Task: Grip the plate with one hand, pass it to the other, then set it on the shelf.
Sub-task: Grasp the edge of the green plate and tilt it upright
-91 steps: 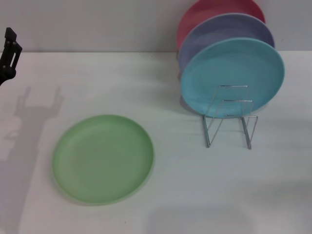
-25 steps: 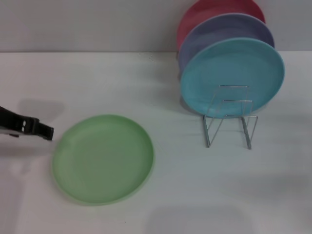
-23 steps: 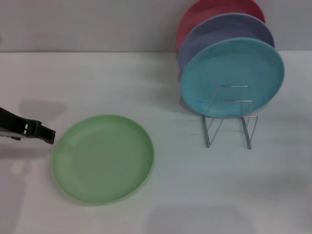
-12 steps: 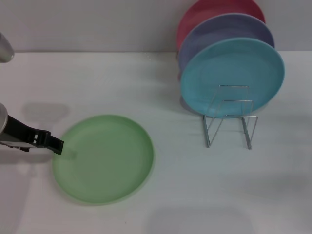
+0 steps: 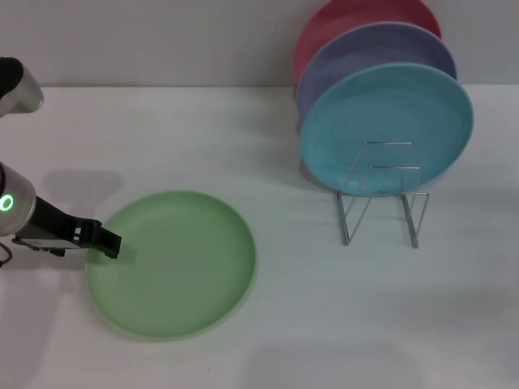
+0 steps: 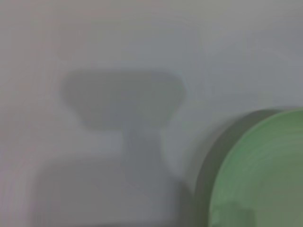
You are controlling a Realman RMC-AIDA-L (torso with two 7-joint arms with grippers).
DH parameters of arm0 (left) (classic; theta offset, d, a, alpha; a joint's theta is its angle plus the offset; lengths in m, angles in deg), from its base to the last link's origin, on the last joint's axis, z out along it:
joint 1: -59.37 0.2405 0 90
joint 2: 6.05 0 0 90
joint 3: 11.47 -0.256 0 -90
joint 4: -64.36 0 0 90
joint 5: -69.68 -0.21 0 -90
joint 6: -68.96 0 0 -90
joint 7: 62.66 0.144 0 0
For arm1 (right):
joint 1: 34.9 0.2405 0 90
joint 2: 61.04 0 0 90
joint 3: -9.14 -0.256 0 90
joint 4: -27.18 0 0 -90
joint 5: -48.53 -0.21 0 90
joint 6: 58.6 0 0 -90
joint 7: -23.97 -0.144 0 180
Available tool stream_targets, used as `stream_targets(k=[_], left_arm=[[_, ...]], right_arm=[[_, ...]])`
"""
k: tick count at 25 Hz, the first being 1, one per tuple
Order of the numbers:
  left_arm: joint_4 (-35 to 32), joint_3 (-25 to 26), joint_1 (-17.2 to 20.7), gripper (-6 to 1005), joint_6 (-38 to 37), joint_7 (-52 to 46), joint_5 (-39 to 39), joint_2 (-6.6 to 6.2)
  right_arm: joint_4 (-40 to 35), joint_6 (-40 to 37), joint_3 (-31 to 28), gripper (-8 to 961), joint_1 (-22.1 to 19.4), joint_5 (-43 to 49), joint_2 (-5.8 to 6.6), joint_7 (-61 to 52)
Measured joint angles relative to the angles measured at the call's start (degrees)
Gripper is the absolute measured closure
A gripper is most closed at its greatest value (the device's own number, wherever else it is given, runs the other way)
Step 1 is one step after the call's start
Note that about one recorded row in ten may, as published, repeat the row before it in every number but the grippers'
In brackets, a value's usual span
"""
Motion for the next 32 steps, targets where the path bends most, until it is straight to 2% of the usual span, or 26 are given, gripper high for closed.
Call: stream_targets(k=[6,16,32], left_arm=[[-3.6,-0.3,-0.8,239,-1.4,-0.4,0.0,-0.03],[-5.7,-0.3,-1.1,271,-2.2,-0.3,-0.1,-0.11],[-6.8,-0.5,-1.8,335,-2.9,0.3,-0.5,-0.30]], right_arm=[[-0.3,-0.1,0.0,202,0.3,0.0,0.09,0.0],[-0.3,0.2,0.0,202,0.9,0.1,0.17,0.1],[-0.4,0.3,0.0,202,1.1,0.1,0.18,0.1]])
